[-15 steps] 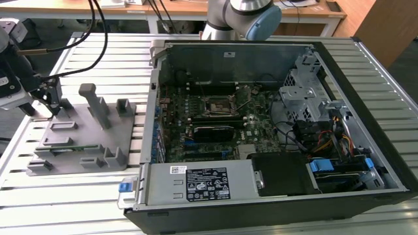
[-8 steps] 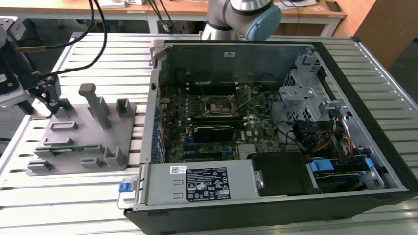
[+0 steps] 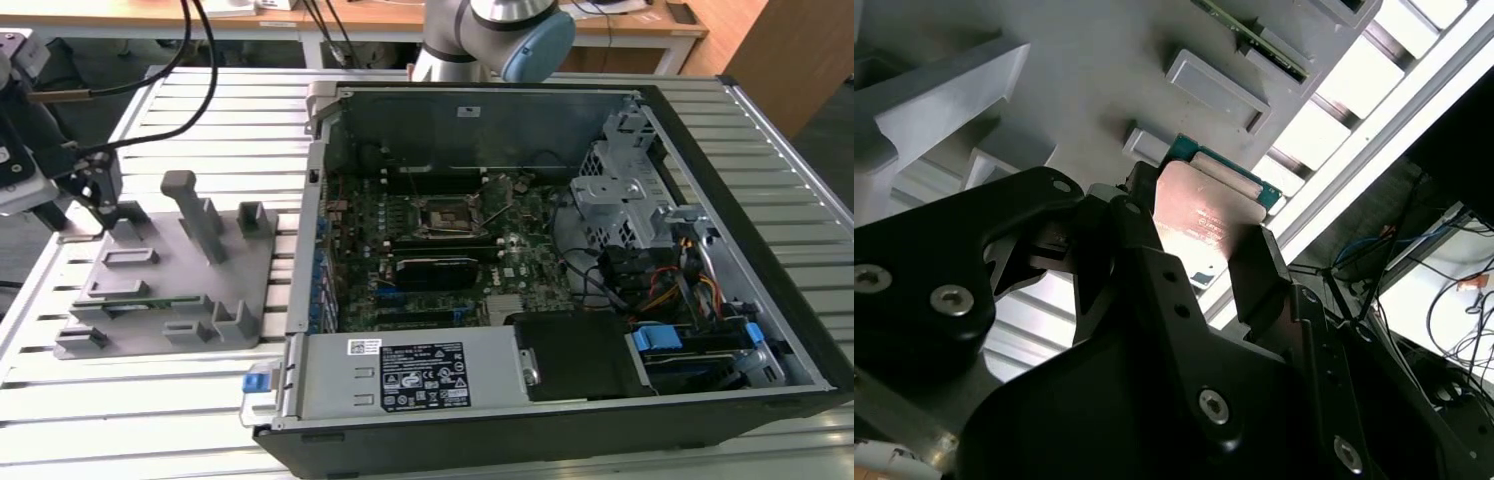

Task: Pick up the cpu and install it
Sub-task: 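Pick up the cpu and move it towards the insertion slot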

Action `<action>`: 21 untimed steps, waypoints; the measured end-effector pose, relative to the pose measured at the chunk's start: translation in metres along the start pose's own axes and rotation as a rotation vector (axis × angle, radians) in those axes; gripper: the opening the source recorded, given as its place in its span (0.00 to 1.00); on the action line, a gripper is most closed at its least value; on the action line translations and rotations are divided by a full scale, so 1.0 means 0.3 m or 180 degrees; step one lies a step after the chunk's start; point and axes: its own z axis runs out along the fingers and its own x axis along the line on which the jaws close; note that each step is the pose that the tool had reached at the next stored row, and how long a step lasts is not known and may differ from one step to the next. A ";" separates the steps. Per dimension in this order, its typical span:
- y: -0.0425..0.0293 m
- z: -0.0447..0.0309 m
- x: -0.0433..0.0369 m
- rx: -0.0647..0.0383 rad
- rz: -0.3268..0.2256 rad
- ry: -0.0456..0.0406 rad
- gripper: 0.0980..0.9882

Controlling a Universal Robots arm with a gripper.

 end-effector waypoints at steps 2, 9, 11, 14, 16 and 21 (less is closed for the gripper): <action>0.000 -0.002 0.000 0.0000 0.0000 -0.0001 0.49; 0.002 -0.010 0.000 0.0000 0.0000 0.0000 0.49; 0.003 -0.012 0.000 0.0000 0.0000 0.0000 0.49; 0.004 -0.014 0.000 0.0000 0.0000 0.0000 0.49; 0.005 -0.015 0.000 0.0000 0.0000 0.0000 0.49; 0.007 -0.018 0.000 0.0000 0.0000 0.0000 0.49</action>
